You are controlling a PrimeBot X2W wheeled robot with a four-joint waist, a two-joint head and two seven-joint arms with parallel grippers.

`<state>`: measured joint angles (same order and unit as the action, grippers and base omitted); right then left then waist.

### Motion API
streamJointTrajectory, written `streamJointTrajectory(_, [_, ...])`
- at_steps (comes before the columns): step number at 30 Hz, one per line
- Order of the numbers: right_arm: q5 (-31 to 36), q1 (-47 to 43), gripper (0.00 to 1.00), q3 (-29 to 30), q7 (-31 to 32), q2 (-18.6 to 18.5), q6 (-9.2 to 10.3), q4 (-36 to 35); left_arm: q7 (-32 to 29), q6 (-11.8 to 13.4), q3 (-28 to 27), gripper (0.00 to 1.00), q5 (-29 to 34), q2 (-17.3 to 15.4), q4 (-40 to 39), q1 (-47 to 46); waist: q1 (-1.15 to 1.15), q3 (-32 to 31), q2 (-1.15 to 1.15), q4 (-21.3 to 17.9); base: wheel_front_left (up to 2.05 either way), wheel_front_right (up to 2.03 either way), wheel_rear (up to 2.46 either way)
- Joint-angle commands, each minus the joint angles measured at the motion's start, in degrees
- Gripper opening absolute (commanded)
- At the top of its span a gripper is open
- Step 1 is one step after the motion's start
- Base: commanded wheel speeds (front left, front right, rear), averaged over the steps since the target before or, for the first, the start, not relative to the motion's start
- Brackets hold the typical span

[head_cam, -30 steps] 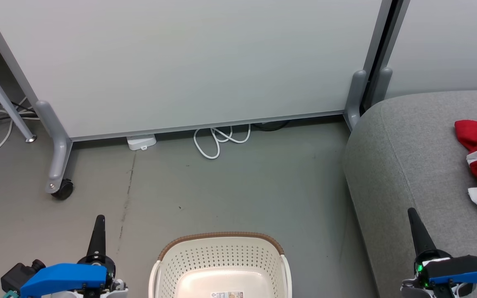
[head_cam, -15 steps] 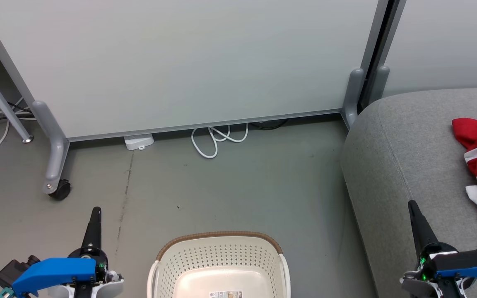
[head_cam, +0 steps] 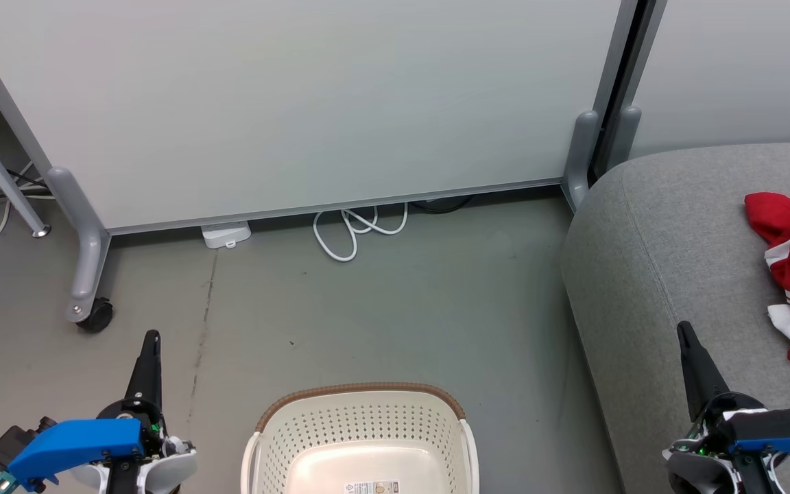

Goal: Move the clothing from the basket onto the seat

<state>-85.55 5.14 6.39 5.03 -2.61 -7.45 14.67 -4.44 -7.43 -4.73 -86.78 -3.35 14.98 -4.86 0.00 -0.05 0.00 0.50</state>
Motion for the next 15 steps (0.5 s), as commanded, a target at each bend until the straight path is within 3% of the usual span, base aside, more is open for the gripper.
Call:
streamJointTrajectory(1, [-1.2,0.8,0.0,0.1,0.5,-0.4,-0.06,-0.4,-0.3,-0.1,-0.4,0.0,-1.0,-0.1,-0.4,-1.0,0.0,0.0,0.0,0.0,0.0,0.0,0.0])
streamJointTrajectory(15, [-6.9,1.5,0.0,0.2,1.6,-0.4,-0.06,-0.8,-1.7,-0.1,-1.4,0.0,-6.1,0.0,-1.1,-1.6,0.0,0.2,0.0,-0.5,0.0,0.0,0.0])
